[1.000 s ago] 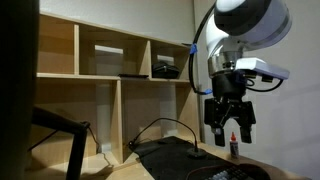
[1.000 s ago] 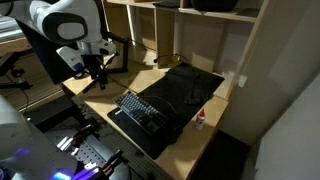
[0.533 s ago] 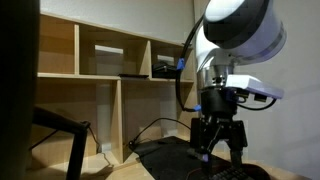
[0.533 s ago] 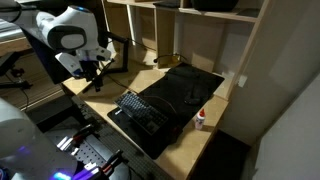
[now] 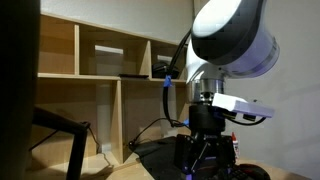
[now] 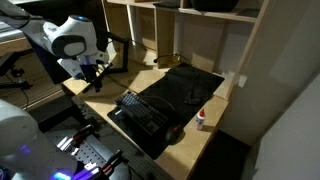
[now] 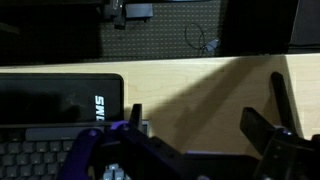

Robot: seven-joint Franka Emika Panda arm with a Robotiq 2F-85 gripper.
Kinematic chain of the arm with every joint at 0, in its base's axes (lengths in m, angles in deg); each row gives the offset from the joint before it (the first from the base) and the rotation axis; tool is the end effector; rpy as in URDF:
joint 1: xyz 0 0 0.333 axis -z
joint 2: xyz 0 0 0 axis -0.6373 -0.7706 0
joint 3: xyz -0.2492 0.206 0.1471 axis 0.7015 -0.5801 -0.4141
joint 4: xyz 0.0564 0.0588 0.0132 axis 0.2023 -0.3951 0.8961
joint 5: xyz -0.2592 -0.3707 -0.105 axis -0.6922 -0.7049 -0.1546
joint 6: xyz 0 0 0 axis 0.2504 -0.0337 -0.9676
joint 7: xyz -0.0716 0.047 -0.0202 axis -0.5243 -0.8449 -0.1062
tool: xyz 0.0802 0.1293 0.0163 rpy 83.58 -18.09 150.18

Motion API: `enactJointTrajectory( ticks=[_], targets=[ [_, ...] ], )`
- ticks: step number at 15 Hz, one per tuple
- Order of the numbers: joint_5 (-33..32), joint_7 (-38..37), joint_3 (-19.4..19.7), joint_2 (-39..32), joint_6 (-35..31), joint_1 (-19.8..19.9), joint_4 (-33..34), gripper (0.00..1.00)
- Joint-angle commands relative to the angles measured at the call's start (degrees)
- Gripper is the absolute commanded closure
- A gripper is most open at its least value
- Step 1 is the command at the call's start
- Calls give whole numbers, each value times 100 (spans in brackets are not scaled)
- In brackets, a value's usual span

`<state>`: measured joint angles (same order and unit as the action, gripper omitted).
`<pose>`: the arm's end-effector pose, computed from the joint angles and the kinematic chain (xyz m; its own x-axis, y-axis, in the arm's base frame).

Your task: Click on the lower left button on the keyboard

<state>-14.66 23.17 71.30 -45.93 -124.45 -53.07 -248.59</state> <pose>0.3686 0.1567 0.2433 0.9944 -0.0491 -0.0932 -0.0655 -0.9811 -0.1820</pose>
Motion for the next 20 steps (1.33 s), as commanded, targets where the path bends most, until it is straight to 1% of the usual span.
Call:
enactJointTrajectory(
  ticks=[1,2,3,4,5,7,8,9,10,14,15,17,20],
  targets=[
    [-52,-142,-143,-489,-601,25,4,0],
    [76,-114,-174,-904,-1141,-27,0,0],
    [180,-57,-178,-1139,-1562,-74,-18,0],
    [111,-144,-231,-1360,-1997,-47,21,0],
    [122,-183,-242,-1761,-2426,-51,72,0],
    [100,-259,-235,-2343,-3071,-19,174,0],
    [15,-230,-233,-1692,-2544,-1,-5,0],
    [-5,-246,-255,-1929,-2697,25,27,0],
    [-8,-247,-260,-1983,-2690,31,55,0],
    [1,-240,-243,-1801,-2644,11,58,0],
    [108,-179,-241,-2074,-2791,0,164,0],
    [601,148,-299,-2429,-3131,-61,277,0],
    [1260,496,-550,-2734,-3386,58,454,0]
  ],
)
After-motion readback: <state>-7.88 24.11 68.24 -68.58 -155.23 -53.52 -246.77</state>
